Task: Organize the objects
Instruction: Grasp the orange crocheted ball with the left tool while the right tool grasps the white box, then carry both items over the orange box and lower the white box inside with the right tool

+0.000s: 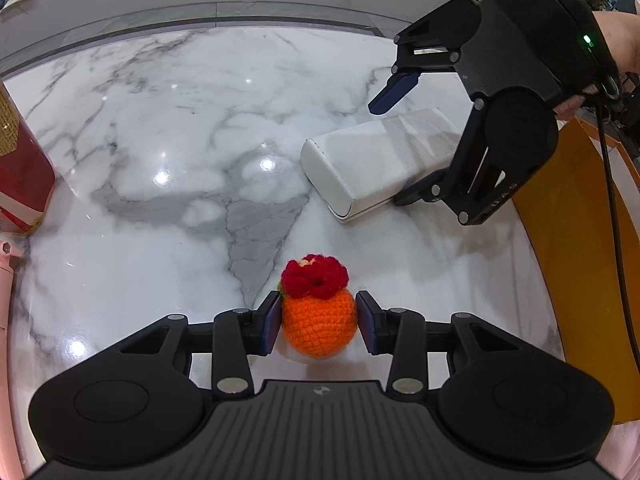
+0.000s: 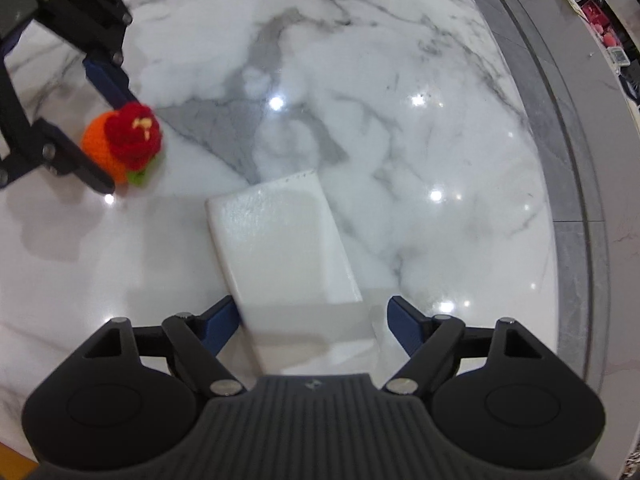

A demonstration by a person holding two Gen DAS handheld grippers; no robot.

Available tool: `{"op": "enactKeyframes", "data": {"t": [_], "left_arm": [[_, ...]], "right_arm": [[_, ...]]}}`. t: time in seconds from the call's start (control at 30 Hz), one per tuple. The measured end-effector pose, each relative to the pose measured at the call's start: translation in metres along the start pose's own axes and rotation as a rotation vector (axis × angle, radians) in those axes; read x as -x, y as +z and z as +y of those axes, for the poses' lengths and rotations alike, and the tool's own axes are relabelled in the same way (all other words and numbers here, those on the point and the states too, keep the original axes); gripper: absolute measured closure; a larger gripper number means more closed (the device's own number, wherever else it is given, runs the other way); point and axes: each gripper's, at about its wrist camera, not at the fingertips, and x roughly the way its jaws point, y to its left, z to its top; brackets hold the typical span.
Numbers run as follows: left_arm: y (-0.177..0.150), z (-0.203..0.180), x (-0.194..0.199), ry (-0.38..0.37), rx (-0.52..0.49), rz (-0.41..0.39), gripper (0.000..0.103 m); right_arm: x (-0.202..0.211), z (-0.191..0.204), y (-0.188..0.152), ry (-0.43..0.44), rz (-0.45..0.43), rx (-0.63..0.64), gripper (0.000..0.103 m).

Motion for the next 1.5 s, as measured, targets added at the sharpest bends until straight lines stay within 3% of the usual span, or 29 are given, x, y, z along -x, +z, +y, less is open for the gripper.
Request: {"op": "enactKeyframes", "data": {"t": [0.3, 0.43, 0.6, 0.7, 0.8, 1.03, 1.2, 1.33, 1.5], "left_arm": [[-0.001, -0.002, 0.0, 0.015, -0.001, 0.004, 0.057], [-0.004, -0.007, 0.0, 0.036, -0.007, -0.004, 0.057], [-0.012, -0.009, 0.005, 0.037, 0.026, -0.01, 0.057], [-0.021, -0.011, 0.013, 0.039, 0.04, -0.02, 0.058], [-0.026, -0.017, 0.028, 0.045, 0.037, -0.038, 0.058], [-0.023, -0.039, 0.078, 0.061, 0.003, -0.115, 0.058], [-0.014, -0.067, 0.113, 0.059, -0.045, -0.187, 0.058], [-0.005, -0.095, 0.135, 0.036, -0.101, -0.247, 0.058], [0.006, -0.141, 0.147, -0.036, -0.188, -0.302, 0.058]], "right_arm": [[0.0, 0.001, 0.002, 0.072, 0.028, -0.115, 0.028], [0.002, 0.01, -0.003, 0.087, 0.029, -0.271, 0.031], [0.011, 0.035, -0.011, 0.035, 0.001, -0.416, 0.036], [0.019, 0.056, -0.009, -0.032, -0.014, -0.381, 0.037], [0.032, 0.063, -0.006, -0.043, -0.074, -0.394, 0.037], [0.089, 0.083, -0.005, -0.101, -0.2, -0.409, 0.04], [0.151, 0.09, -0.015, -0.18, -0.295, -0.406, 0.041], [0.212, 0.104, -0.036, -0.265, -0.306, -0.367, 0.041], [0.25, 0.111, -0.066, -0.326, -0.257, -0.35, 0.041]]}}
